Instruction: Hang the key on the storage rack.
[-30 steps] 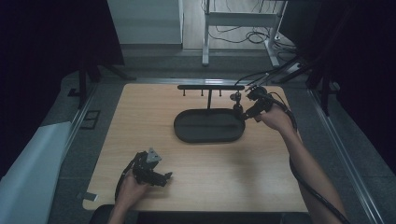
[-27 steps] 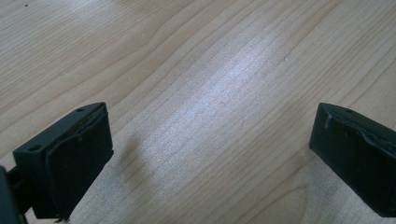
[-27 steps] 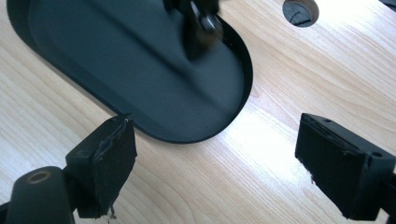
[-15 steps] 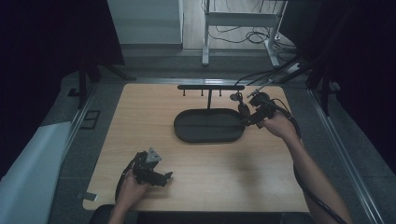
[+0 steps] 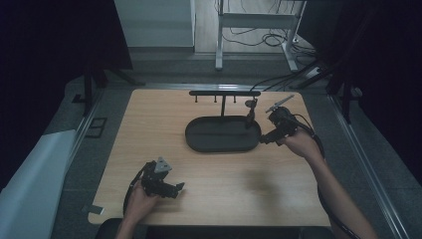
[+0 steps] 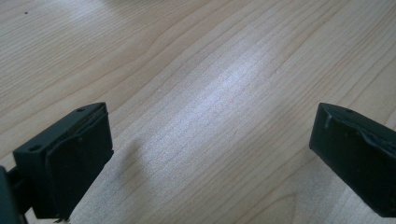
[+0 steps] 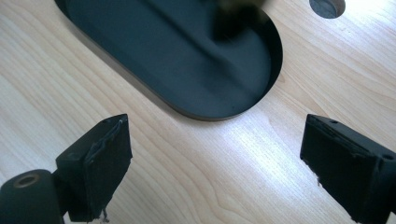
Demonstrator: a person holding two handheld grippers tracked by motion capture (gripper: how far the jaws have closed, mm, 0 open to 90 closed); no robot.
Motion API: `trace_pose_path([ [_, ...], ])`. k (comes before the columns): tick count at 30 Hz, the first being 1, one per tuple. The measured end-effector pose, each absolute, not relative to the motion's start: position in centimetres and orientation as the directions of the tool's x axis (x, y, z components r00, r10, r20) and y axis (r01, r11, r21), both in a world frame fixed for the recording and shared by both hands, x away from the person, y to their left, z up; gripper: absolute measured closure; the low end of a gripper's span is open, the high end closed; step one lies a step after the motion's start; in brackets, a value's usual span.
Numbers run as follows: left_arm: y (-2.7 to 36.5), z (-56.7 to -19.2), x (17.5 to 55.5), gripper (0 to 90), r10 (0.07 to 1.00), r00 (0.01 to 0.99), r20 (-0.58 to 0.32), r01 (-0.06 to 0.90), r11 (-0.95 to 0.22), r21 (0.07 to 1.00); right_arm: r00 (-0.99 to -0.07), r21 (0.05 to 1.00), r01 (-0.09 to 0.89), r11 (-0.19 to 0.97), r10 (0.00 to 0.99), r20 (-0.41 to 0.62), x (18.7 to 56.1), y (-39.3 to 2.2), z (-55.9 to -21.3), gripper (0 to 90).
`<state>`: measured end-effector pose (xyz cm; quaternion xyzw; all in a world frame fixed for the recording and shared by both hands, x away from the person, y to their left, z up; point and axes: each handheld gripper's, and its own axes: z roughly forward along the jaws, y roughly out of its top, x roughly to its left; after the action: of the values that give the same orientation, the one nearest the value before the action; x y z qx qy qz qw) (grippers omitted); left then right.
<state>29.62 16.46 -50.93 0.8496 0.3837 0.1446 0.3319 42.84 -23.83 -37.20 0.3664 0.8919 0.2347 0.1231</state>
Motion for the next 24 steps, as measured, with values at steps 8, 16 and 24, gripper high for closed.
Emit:
trace_pose_path([
  [8,16.3,-50.9,29.6,0.0,0.746,0.666,-0.011,0.556,-0.486,0.675,-0.705,0.529,0.584,0.616,0.708,-0.044,41.3,-24.4,-37.4,5.5],
  [16,16.4,-50.9,29.6,0.0,0.749,0.663,-0.015,0.556,-0.479,0.679,-0.711,0.537,0.576,0.617,0.702,-0.044,39.6,-24.9,-37.9,2.5],
  [24,16.4,-50.9,29.6,0.0,0.747,0.665,-0.005,0.554,-0.489,0.674,-0.715,0.547,0.565,0.618,0.697,-0.048,37.9,-25.4,-38.2,2.1],
])
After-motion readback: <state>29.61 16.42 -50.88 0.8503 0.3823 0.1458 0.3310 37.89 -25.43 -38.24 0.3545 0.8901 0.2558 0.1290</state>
